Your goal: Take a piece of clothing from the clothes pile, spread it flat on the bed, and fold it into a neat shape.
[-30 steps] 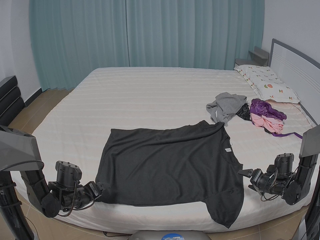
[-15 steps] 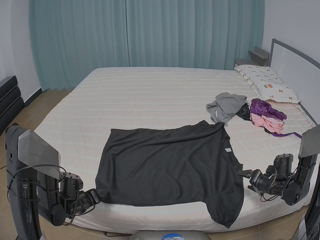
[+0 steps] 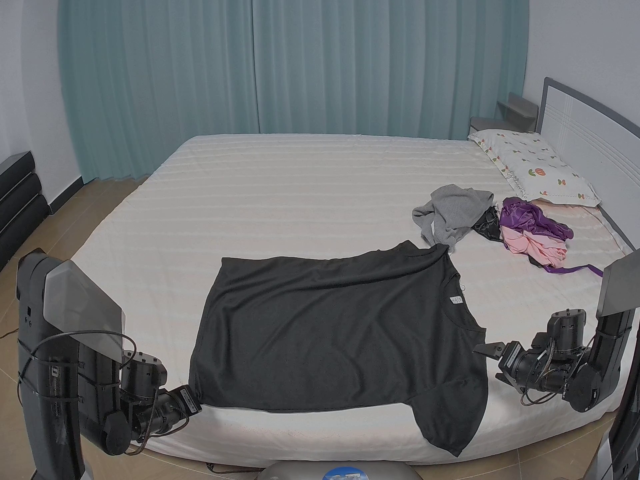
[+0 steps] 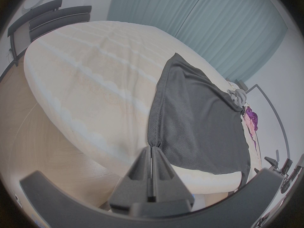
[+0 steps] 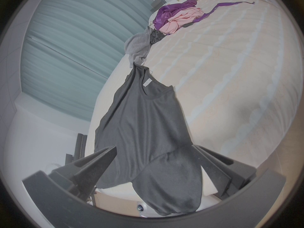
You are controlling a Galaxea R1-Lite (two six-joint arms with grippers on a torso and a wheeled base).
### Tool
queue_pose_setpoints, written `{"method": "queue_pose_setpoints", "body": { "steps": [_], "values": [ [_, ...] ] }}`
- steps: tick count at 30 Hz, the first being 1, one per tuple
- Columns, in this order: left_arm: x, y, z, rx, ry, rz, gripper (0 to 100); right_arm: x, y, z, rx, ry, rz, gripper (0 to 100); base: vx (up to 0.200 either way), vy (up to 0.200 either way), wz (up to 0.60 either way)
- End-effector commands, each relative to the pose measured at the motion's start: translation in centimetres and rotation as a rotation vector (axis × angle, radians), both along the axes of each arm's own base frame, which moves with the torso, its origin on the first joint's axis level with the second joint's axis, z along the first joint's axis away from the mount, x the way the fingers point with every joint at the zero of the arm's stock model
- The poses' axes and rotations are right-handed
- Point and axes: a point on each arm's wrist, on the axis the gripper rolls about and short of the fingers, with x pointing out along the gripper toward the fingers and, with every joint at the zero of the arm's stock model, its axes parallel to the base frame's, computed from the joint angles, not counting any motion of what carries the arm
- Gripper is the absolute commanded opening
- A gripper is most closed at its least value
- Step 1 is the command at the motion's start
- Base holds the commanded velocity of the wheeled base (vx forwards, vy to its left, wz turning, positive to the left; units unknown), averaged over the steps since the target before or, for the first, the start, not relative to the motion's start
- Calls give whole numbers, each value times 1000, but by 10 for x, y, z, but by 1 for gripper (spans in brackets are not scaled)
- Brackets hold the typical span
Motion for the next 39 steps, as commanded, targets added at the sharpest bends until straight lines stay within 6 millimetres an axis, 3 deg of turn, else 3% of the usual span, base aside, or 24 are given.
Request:
{"method": "queue_pose_setpoints", "body": {
  "steps": [1, 6, 17, 32, 33, 39],
  "values": [
    [-10, 1, 24, -6, -57, -9, 0, -14, 3, -7, -54, 47, 58, 100, 0, 0, 0],
    [-18, 4, 40, 31, -99, -45, 0, -19, 3, -17, -101, 65, 104, 100, 0, 0, 0],
    [-28, 10, 55, 84, -71, -69, 0, -13, 3, -28, -116, 57, 105, 100, 0, 0, 0],
    [-27, 11, 50, 88, -49, -63, 0, 36, 5, -41, -149, -13, 90, 100, 0, 0, 0],
    [-27, 11, 50, 87, -49, -64, 0, 40, 4, -40, -156, -23, 78, 0, 0, 0, 0],
    [-27, 11, 50, 87, -47, -63, 0, 57, 2, -33, -158, -83, 60, 0, 0, 0, 0]
  ]
}}
